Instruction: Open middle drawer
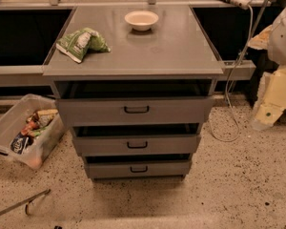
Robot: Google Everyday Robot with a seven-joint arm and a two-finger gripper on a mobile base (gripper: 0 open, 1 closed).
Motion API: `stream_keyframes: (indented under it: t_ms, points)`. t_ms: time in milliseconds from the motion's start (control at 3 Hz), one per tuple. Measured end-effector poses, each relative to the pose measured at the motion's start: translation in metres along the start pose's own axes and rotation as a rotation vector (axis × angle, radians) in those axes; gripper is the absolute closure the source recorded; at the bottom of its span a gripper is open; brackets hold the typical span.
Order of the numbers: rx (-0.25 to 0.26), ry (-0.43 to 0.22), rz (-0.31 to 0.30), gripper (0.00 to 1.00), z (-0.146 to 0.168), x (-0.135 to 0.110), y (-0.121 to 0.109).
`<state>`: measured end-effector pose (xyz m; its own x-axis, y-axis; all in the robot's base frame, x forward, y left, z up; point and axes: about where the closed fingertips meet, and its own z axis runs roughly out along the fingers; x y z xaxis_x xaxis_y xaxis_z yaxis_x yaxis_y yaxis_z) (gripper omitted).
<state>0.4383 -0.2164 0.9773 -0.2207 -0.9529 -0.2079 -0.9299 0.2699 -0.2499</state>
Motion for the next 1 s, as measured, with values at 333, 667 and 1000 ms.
stream_keyframes:
  t_ms: [333, 667, 1000]
  points:
    - [0.000, 0.000, 0.000, 0.00, 0.000, 0.000, 0.000]
    - [0.003, -0.042, 0.005, 0.00, 0.017, 0.002, -0.003]
    - [-0.001, -0.122, -0.008, 0.00, 0.058, 0.008, -0.009]
